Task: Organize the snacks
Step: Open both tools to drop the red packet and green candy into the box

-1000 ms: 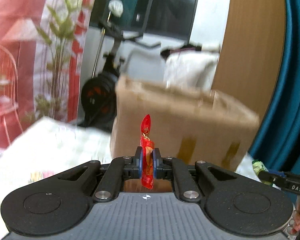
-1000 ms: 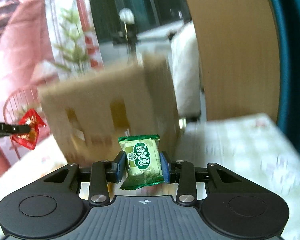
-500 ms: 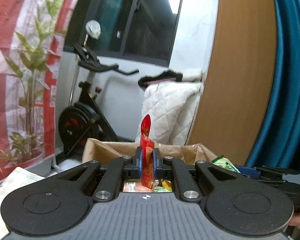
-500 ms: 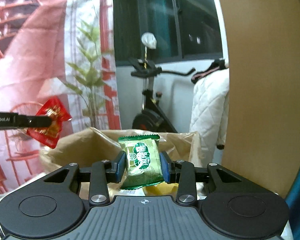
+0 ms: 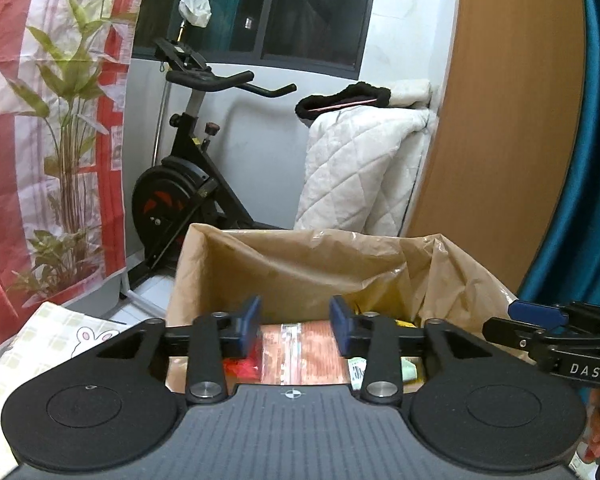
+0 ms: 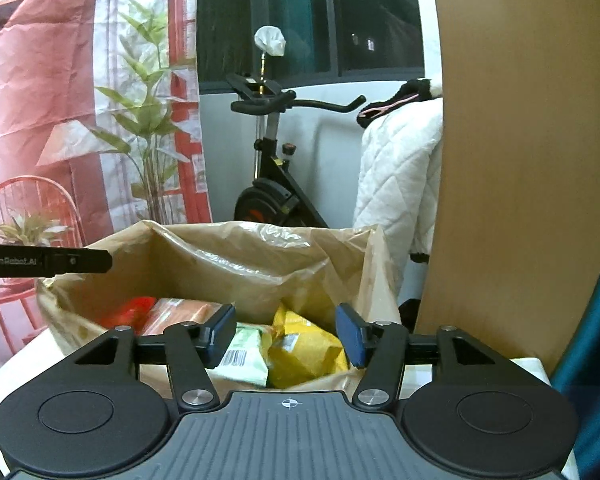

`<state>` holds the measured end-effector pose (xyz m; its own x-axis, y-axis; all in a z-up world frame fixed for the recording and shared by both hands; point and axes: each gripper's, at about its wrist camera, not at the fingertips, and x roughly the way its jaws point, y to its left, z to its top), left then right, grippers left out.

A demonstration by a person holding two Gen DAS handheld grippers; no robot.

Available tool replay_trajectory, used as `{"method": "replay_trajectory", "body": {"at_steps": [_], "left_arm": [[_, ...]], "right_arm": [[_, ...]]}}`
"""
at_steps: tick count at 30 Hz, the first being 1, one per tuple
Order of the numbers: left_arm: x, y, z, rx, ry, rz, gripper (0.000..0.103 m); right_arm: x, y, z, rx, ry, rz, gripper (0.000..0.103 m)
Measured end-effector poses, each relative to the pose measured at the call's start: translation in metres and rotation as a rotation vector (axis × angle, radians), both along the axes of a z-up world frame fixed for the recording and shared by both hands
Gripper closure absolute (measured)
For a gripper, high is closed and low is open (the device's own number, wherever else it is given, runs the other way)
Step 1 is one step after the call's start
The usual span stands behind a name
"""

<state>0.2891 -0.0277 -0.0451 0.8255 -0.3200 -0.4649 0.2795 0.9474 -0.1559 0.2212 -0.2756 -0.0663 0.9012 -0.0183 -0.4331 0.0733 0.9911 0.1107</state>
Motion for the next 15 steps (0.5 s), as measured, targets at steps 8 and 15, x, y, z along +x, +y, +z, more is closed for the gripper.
{"method": "replay_trajectory", "body": {"at_steps": [8, 15], "left_arm": [[-0.037, 0.016, 0.017, 0.027, 0.001, -0.040, 0.057], [-0.066, 0.042, 0.005, -0.014, 0.096, -0.012, 0.058]], "right_arm": [[-0.039, 0.005, 0.014, 0.053, -0.057, 0.034, 0.051], [-0.071, 0.016, 0.004, 0.115, -0.049, 0.059, 0.051]]}}
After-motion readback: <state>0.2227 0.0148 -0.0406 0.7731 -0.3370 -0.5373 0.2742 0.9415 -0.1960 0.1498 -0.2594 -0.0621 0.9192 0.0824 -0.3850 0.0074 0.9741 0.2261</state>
